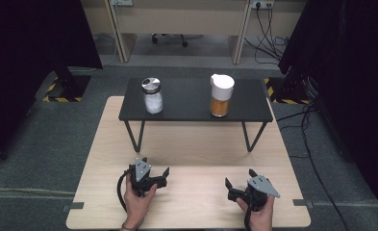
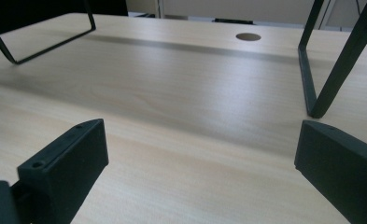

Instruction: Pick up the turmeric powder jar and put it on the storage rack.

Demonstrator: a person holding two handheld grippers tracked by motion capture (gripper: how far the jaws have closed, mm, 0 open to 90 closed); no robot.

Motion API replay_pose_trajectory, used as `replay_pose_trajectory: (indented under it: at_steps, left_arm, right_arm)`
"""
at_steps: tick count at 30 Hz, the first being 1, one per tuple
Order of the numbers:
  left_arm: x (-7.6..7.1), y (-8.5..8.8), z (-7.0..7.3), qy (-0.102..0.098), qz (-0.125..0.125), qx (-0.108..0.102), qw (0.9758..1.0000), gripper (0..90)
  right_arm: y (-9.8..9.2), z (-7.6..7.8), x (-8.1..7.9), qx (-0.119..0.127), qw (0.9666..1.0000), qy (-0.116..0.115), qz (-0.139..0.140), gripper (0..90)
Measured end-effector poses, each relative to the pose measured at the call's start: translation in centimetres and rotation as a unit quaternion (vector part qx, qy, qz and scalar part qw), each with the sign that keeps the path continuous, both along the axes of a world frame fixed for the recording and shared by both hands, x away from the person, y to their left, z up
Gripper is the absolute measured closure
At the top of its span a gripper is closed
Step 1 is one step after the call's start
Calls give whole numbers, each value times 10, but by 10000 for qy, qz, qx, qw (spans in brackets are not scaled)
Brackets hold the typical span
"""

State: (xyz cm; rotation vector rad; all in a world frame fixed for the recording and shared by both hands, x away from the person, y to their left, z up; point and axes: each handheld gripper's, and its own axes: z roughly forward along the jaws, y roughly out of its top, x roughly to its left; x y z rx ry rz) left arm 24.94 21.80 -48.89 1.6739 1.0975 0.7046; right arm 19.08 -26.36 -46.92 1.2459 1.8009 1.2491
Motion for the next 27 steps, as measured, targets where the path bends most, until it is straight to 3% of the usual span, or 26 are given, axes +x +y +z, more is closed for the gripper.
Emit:
replay_pose_trajectory:
  at_steps: [15,22,27]
  left_arm:
    - [1,0,1,25,-8,7,10000,21]
    - [1,0,1,17,-8,9,10000,21]
    - [1,0,1,21,-7,13,10000,21]
  right_arm:
    - [-1,-8,3,-54,9996,256,57,39]
    - [-1,-8,4,-61,9996,282,80,40]
    - [-2,-5,8,-9,9991,427,69,40]
